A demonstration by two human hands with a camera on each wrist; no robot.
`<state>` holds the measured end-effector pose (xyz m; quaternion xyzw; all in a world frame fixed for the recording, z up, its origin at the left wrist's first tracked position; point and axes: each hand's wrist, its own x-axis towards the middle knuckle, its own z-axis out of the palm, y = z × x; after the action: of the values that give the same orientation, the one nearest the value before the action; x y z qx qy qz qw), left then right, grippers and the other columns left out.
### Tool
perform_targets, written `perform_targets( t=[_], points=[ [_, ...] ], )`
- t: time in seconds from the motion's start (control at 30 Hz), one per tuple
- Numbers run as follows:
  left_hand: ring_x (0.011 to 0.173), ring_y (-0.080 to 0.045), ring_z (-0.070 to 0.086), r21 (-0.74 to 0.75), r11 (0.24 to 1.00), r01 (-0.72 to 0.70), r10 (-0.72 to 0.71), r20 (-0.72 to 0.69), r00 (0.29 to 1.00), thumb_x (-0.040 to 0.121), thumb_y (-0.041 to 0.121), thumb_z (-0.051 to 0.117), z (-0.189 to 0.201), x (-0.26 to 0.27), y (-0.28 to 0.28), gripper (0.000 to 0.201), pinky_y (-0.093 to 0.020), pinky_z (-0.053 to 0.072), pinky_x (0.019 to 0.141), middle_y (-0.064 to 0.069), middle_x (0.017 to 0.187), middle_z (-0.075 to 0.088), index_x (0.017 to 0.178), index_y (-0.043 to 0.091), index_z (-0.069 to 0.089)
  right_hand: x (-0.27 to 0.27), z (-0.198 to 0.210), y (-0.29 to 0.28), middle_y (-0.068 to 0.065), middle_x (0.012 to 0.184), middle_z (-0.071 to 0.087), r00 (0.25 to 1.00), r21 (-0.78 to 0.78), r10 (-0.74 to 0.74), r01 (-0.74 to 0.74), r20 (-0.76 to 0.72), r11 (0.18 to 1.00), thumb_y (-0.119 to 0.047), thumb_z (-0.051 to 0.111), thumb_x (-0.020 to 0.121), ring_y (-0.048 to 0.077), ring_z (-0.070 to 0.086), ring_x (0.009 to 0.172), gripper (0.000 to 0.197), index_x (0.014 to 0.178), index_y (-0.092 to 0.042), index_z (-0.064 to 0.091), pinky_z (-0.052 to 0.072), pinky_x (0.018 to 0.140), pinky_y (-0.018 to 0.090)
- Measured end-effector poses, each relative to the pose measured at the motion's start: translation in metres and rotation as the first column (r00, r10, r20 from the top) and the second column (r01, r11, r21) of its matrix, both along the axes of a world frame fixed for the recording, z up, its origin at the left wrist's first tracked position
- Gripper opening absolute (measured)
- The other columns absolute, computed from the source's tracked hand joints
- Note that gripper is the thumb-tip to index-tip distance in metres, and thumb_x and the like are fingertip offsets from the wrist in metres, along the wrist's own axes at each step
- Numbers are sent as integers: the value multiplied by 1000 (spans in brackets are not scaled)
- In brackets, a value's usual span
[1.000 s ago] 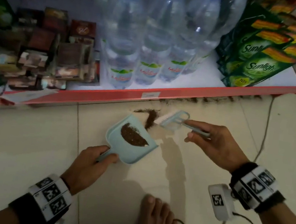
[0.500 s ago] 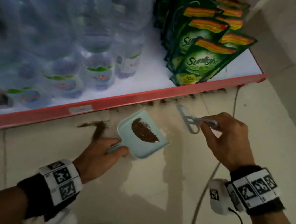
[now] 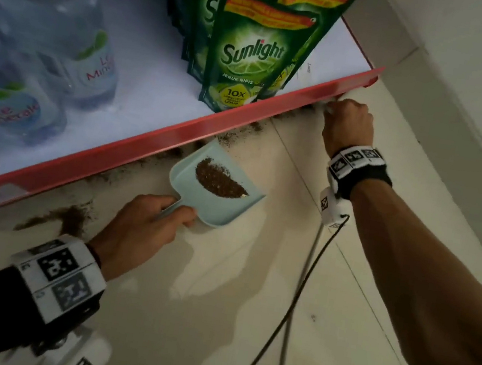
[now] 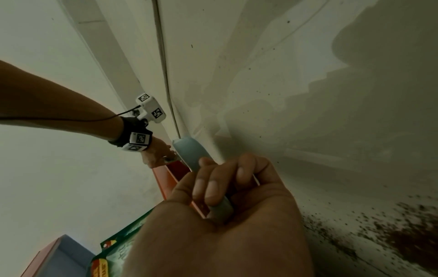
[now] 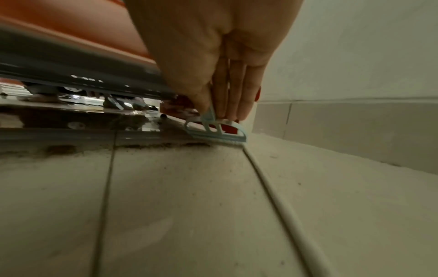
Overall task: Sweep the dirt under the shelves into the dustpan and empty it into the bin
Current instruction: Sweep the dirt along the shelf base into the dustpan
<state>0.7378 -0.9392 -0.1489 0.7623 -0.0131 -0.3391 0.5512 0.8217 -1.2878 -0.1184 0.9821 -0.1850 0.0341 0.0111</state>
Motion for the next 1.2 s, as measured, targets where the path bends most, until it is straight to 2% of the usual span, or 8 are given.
perform_targets(
  t=[0.37,0.47,0.63,0.8,0.93,1.0,1.1,1.2],
  points=[
    [48,-13,35,-22,998,-59,59,30,998,66,63,54,-6,-10,14,62,-29,30,52,8,48,41,80,4,64,-64,20,71,12,106,70,889,262,447,-456,95,851,-13,51,97,34,67,88,25,113,-9,69,54,79,40],
    [46,-11,36,-13,998,-57,58,37,998,65,63,53,-6,-11,15,58,-27,30,50,9,47,42,78,8,65,-57,27,54,16,101,72,931,151,350,-362,103,920,-14,48,96,37,66,85,25,108,-10,70,53,79,43],
    [44,-10,35,7,999,-43,43,28,999,72,56,56,-6,-15,16,49,-27,29,51,8,47,41,77,8,65,-16,21,15,24,110,68,986,23,44,-41,-162,999,-17,39,101,45,57,102,33,115,-5,67,46,90,48],
    [48,-12,35,-16,999,-38,39,34,999,65,63,53,-2,-20,16,68,-28,30,52,8,49,41,83,-2,63,-47,17,65,20,101,72,960,162,239,-215,-146,963,-17,41,100,42,64,91,31,109,-7,69,50,84,46],
    [48,-12,36,-4,999,-34,34,20,999,71,58,55,-2,-22,16,51,-28,30,52,8,49,42,79,9,65,-77,29,101,11,89,75,933,302,357,-353,42,886,-17,46,99,32,66,68,28,111,-12,72,53,69,34],
    [47,-11,36,6,999,-32,32,11,999,70,59,55,-2,-22,17,53,-28,30,52,8,48,42,79,9,66,-69,31,90,13,89,74,962,213,267,-273,57,938,-19,44,100,31,64,68,30,108,-12,72,49,67,28],
    [47,-12,35,14,999,-34,34,15,999,62,63,53,0,-22,17,67,-28,30,52,9,48,41,82,1,65,-39,27,54,24,107,66,999,3,-13,12,32,1000,-25,40,101,44,58,94,33,117,-12,66,44,74,41],
    [47,-11,35,12,1000,-27,27,26,999,62,64,52,-1,-22,19,65,-28,30,52,9,47,41,81,3,66,-8,17,28,28,115,58,986,-19,-169,169,-13,985,-23,41,102,47,56,102,33,126,-11,60,46,80,48]
  ],
)
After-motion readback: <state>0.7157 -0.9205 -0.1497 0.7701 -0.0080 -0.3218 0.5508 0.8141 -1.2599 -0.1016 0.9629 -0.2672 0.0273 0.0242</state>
